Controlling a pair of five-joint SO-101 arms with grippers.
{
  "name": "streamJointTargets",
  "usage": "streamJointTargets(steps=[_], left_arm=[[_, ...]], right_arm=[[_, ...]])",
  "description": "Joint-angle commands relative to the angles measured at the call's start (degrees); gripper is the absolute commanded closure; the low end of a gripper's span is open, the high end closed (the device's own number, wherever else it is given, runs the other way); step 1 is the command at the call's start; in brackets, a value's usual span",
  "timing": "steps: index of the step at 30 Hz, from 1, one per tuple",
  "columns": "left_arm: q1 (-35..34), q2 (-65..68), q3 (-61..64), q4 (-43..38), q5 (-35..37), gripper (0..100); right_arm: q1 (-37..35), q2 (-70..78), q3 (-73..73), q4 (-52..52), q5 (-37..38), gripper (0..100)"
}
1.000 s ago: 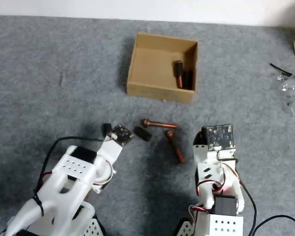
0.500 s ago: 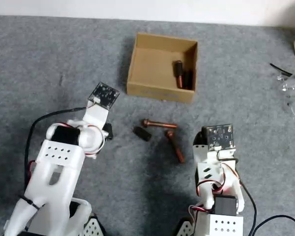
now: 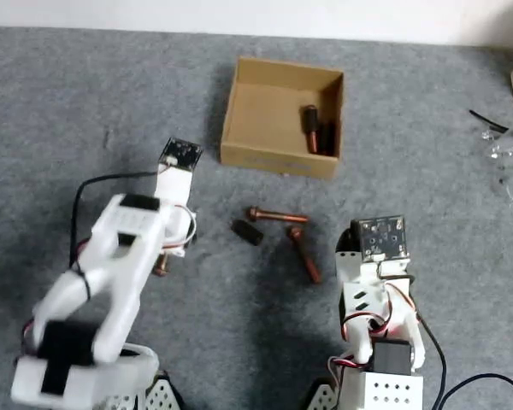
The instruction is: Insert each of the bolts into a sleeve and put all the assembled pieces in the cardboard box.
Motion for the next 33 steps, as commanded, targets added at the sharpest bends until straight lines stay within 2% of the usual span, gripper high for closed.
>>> streamJointTargets(steps=[1,6,9,14,16,21,26,31,33], left_arm=[[-2.6,8.0,-8.5,-0.8,0.6,99],[-4.1,9.0,-10.0,-0.7,0.7,99],[-4.9,9.0,-10.0,-0.4,0.8,92],[-5.8,8.9,-13.8,9.1,5.6,76],[-5.8,8.9,-16.0,13.1,6.7,73],[-5.4,9.1,-20.0,18.2,6.9,78],[-5.7,9.6,-19.0,18.1,6.7,84],[-5.4,9.7,-15.9,17.6,6.5,84],[-5.3,9.7,-13.8,14.9,6.5,84]], right_arm=[[0.9,-0.8,4.5,-2.4,0.9,99.3],[0.8,-0.8,4.5,-2.4,0.9,99.3],[0.8,-0.8,4.5,-2.5,0.9,99.3],[0.8,-0.8,4.5,-2.5,0.9,99.3],[0.8,-0.8,4.5,-2.5,0.9,99.3],[0.8,-0.8,5.6,-2.5,3.0,99.3],[0.8,-0.8,6.5,-2.6,3.3,99.3],[0.8,-0.8,6.5,-2.6,3.3,99.3],[0.8,-0.8,6.5,-2.6,3.3,99.3]])
